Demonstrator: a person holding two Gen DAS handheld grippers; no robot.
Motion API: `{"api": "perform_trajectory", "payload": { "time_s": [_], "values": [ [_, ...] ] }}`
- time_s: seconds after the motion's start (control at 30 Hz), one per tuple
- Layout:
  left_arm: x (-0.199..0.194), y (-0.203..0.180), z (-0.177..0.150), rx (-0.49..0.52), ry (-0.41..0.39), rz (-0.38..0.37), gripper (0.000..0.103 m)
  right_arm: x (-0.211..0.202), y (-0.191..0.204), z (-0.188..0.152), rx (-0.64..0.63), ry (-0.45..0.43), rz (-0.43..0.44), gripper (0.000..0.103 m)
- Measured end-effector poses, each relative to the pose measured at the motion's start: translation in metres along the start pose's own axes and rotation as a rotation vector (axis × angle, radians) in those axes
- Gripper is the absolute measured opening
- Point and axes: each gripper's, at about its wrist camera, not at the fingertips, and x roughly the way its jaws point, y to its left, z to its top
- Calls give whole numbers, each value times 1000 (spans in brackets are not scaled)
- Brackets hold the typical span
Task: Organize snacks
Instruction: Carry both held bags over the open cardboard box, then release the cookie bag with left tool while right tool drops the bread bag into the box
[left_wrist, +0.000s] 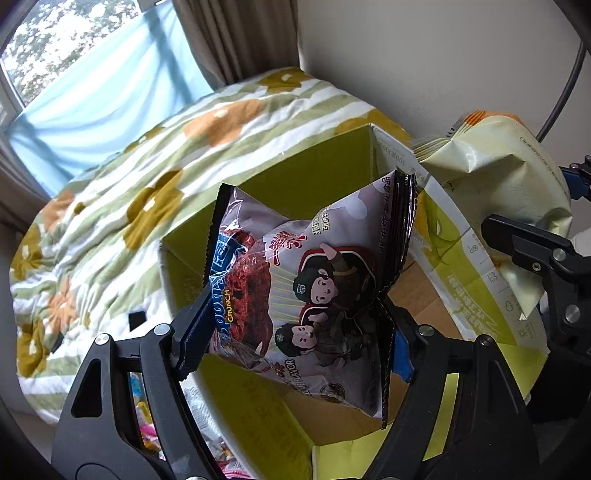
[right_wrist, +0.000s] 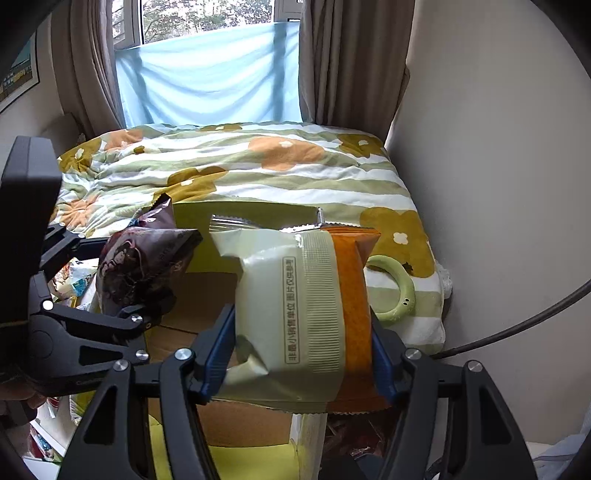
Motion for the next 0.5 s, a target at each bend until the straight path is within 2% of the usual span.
{"api": "perform_trajectory", "payload": {
  "time_s": [0.13, 0.17, 0.2, 0.37, 0.5],
  "values": [
    [30, 3, 5, -17, 53, -25, 78, 13, -4, 2, 27, 28, 4, 60],
    [33, 6, 5, -27, 54, -29, 88, 15, -5, 2, 32, 33, 4, 60],
    [36, 9, 6, -39, 55, -15, 102, 17, -5, 3, 37, 36, 4, 60],
    [40, 29, 6, -52, 63, -5, 102, 24, -8, 6, 61, 51, 3, 60],
    [24, 42, -4, -68, 53, -6, 102, 27, -7, 10, 70, 55, 15, 60]
  ]
}}
